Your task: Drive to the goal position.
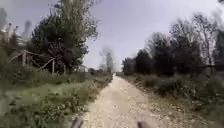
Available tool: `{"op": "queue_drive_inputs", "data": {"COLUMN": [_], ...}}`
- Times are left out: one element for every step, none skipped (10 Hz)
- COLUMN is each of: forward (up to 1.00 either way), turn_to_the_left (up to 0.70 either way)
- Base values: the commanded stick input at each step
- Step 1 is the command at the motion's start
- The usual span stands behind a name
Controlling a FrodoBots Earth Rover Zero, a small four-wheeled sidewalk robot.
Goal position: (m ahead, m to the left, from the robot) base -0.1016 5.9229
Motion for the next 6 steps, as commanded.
{"op": "queue_drive_inputs", "data": {"forward": [0.0, 0.0, 0.0, 0.0, 0.0, 0.0], "turn_to_the_left": [-1.0, -1.0, -1.0, -1.0, -1.0, -1.0]}}
